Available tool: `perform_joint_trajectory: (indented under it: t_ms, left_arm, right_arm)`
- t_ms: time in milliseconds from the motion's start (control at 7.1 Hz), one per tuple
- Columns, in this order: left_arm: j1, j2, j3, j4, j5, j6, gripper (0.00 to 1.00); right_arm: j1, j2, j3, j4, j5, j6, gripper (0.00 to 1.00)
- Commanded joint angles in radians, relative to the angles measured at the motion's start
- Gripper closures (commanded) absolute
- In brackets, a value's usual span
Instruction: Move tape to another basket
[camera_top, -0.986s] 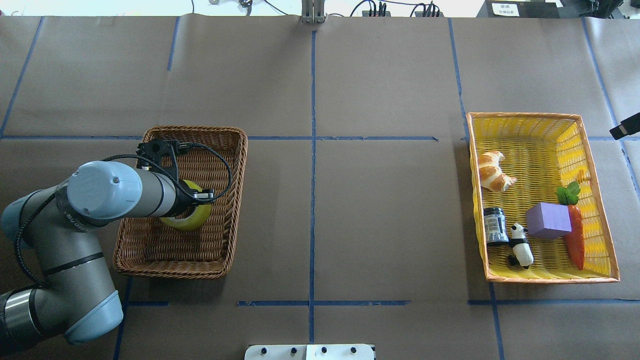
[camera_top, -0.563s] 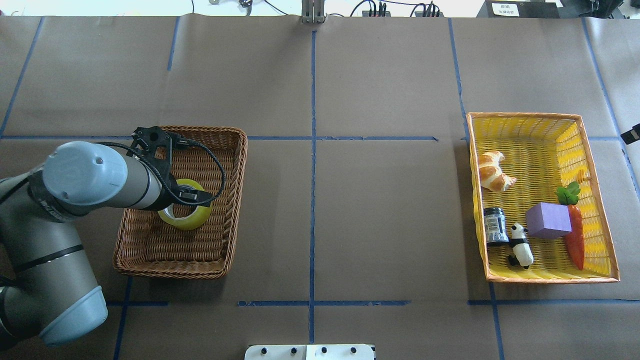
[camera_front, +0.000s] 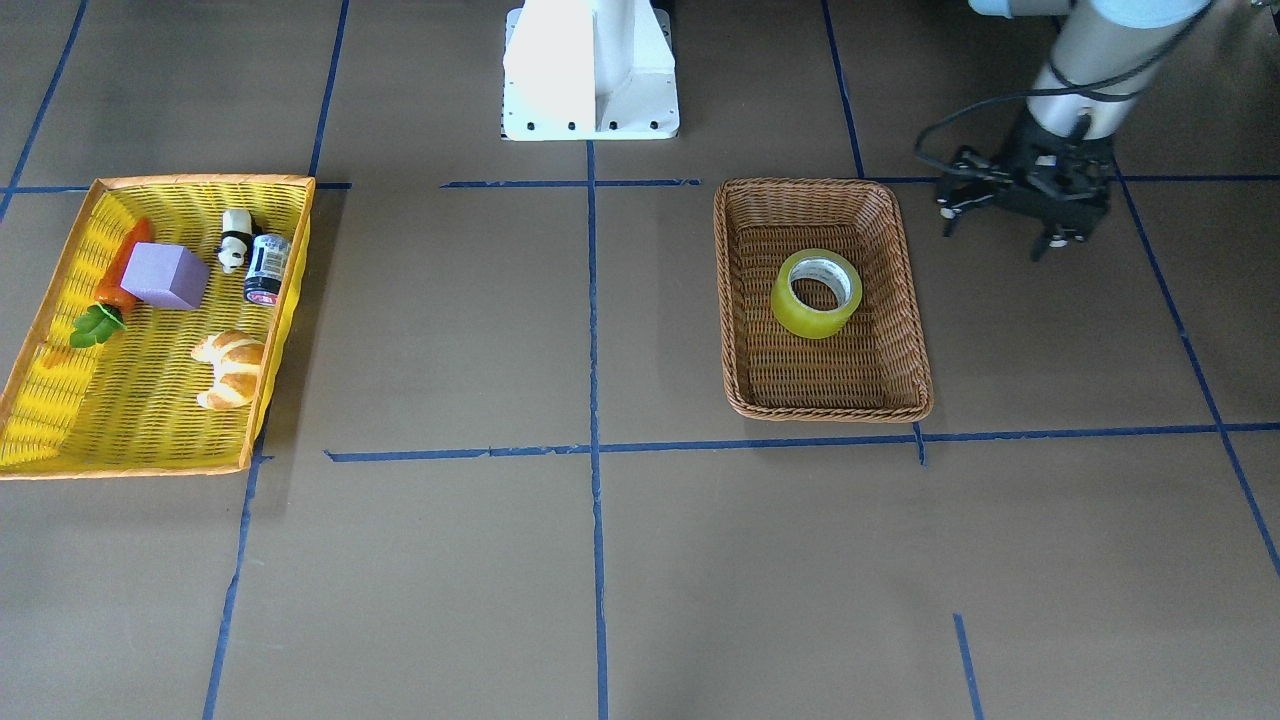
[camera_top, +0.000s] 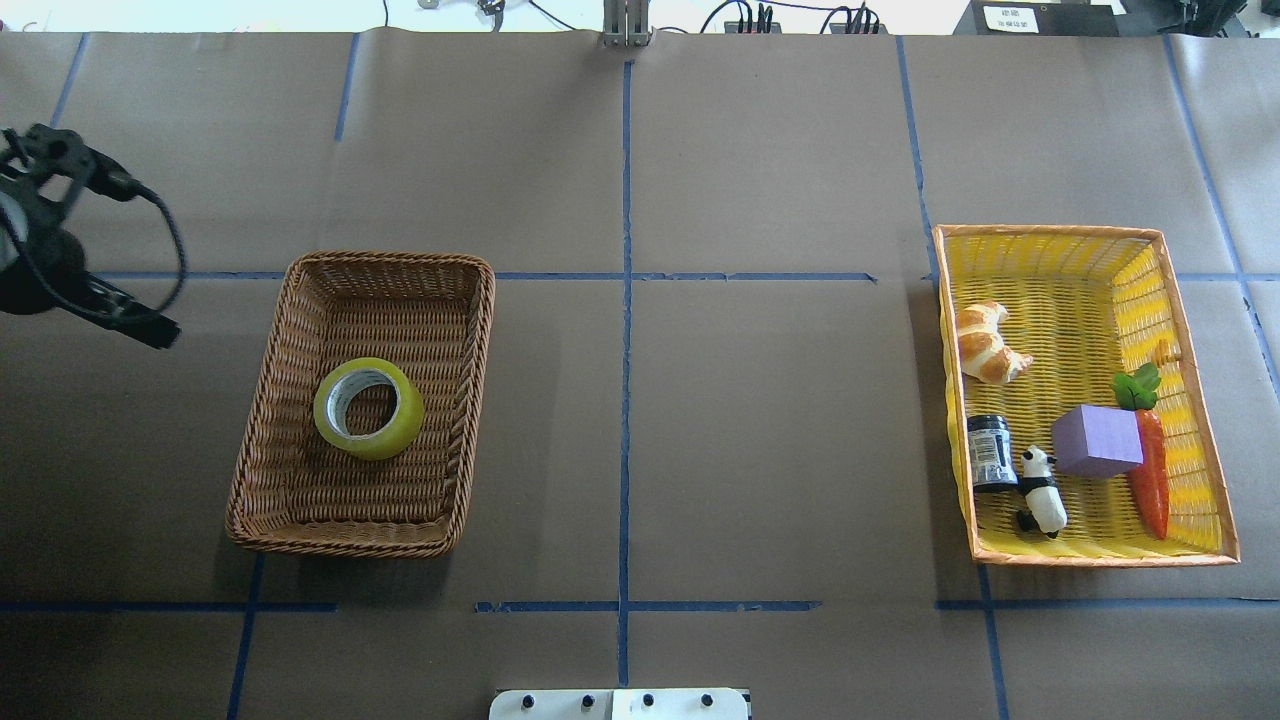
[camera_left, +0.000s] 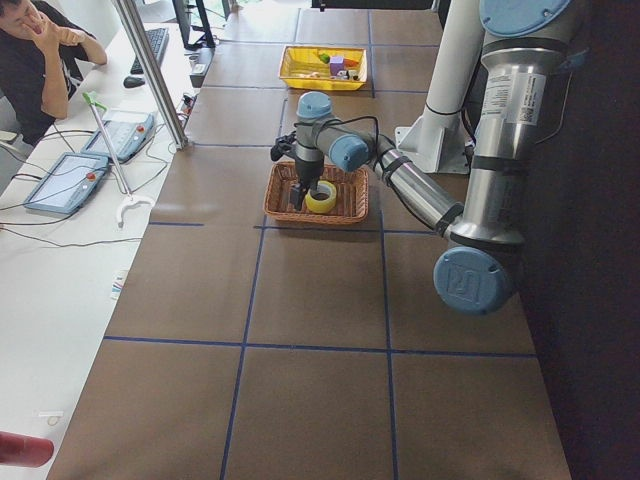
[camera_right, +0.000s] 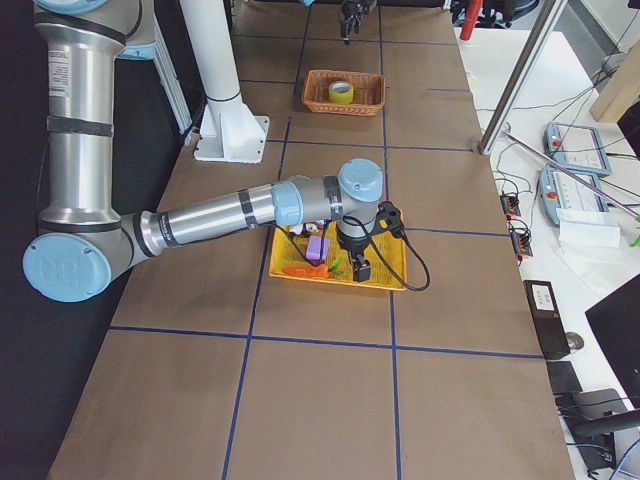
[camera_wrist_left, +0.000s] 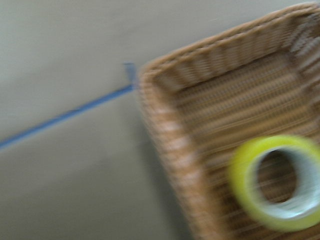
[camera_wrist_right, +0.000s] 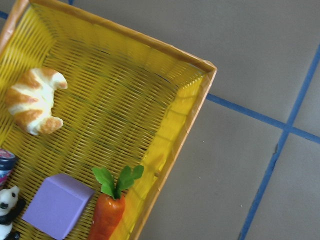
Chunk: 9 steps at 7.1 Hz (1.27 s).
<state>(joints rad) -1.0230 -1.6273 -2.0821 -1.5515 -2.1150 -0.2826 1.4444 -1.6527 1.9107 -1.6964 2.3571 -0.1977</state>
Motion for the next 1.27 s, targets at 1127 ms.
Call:
perform_joint_trajectory:
  t_ms: [1127]
  left_arm:
    - [-0.569, 0.221, 0.319, -0.005, -0.24, 0.407, 0.0]
  right_arm:
    - [0.114, -0.024, -0.148, -0.025, -0.009, -0.118, 0.0]
